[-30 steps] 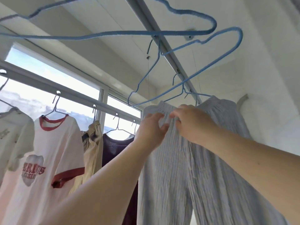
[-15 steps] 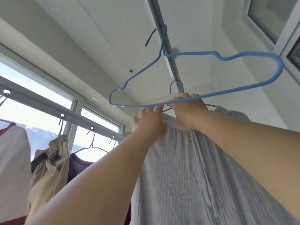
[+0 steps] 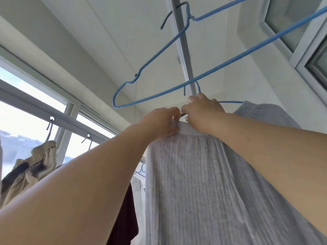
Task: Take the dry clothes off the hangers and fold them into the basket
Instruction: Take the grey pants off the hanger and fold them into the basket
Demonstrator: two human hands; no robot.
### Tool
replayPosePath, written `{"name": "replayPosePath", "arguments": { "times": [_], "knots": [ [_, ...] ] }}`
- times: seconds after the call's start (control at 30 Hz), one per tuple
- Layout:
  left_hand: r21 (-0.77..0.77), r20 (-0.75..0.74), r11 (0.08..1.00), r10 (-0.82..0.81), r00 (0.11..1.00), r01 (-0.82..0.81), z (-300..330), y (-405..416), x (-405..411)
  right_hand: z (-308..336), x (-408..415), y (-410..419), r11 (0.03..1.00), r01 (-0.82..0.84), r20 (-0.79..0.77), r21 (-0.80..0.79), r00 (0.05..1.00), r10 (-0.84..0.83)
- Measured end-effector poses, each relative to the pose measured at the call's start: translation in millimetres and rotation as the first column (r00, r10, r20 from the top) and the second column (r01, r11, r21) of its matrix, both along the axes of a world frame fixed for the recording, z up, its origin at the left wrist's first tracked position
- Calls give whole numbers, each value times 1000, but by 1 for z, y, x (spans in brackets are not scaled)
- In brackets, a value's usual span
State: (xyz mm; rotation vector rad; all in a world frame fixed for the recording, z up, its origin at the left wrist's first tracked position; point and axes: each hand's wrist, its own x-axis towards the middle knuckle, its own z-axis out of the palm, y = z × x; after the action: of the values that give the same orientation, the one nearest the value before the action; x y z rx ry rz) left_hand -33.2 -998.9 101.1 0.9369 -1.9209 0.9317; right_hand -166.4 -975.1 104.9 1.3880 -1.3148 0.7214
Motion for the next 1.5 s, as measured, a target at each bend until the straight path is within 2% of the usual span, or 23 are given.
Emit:
{"name": "replayPosePath", "arguments": {
  "times": [0.27, 0.4, 0.53, 0.8, 0.93, 1.07, 1.27, 1.5],
  "knots": [
    [96, 200, 993, 43, 979, -63, 10, 22, -3, 6, -5, 15, 997, 69, -104, -43, 992, -73],
    [-3, 105, 996, -89, 990, 90, 9, 23, -2, 9, -8, 15, 998, 46, -74, -50, 996, -50],
    [-107, 49, 990, -89, 995, 94, 8, 26, 5, 10, -14, 13, 996, 74, -75, -51, 994, -78],
    [-8, -109, 999, -37, 993, 36, -2, 41, 25, 19, -20, 12, 998, 63, -46, -21, 997, -64],
    [22, -164, 996, -80, 983, 85, -8, 37, 37, 18, -15, 11, 999, 44, -10, -5, 999, -44],
    [56, -299, 965, -229, 926, 256, -15, 30, 41, 13, -9, 8, 1000, 28, 1, 0, 1000, -28],
    [107, -489, 851, -406, 772, 515, -24, 20, 42, 3, -4, 1, 1000, -12, 24, -14, 1000, 13],
    [188, -572, 703, -490, 658, 686, -36, 12, 42, -5, -1, -2, 996, -89, 96, 28, 992, 86]
  ]
}}
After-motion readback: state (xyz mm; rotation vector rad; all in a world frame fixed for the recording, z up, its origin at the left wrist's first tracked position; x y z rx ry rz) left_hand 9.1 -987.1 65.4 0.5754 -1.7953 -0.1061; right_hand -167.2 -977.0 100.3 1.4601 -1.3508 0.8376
